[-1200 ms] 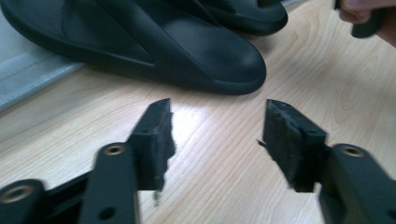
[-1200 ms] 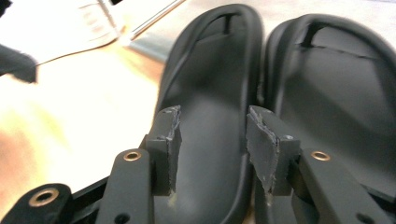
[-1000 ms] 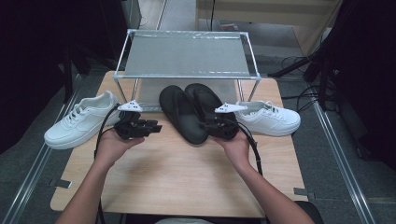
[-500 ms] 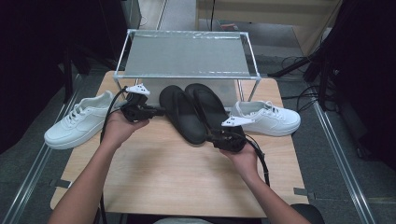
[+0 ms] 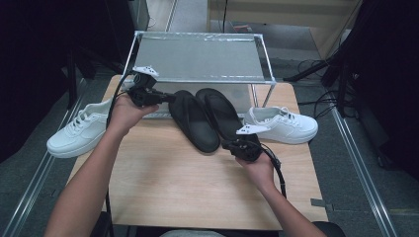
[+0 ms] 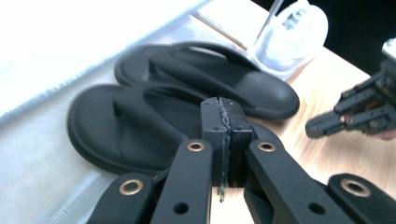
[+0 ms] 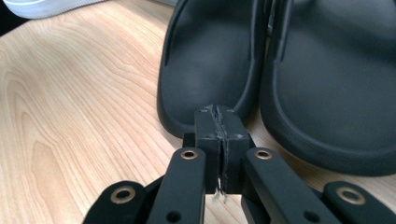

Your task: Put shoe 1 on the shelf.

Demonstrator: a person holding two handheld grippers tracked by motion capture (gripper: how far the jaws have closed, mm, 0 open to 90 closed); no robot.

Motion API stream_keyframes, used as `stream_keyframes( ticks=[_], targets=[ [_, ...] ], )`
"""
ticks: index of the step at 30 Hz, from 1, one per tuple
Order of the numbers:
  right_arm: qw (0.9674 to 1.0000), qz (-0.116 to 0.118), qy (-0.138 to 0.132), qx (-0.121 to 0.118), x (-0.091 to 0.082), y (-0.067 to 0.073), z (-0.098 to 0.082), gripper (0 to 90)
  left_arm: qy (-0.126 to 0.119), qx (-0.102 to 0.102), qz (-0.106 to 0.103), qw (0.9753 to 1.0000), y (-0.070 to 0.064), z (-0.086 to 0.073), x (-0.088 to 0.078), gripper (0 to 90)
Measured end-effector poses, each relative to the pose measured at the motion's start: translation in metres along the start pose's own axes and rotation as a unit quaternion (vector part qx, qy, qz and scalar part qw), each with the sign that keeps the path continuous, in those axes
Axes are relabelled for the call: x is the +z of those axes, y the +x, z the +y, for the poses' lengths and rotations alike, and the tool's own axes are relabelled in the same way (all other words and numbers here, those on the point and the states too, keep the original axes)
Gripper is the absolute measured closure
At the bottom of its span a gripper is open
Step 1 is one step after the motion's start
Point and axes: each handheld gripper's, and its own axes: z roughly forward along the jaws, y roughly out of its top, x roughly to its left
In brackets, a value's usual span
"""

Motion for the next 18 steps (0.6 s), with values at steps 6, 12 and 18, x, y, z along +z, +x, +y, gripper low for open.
stream_keyframes(
  ticks=[6,12,18],
  targets=[
    [0.9998,0.003,0.016,0.010,0.004,-0.002,-0.004,90.0,0.003,0.011,0.017,0.9998,0.009,0.026,-0.006,89.9],
    [0.9995,0.003,0.030,0.002,0.007,-0.002,-0.005,90.0,0.020,0.022,0.032,0.9991,0.018,0.047,-0.004,89.9],
    [0.9992,0.010,0.039,0.002,0.009,-0.003,-0.007,90.0,0.032,0.028,0.046,0.9980,0.027,0.064,0.003,89.8]
  ],
)
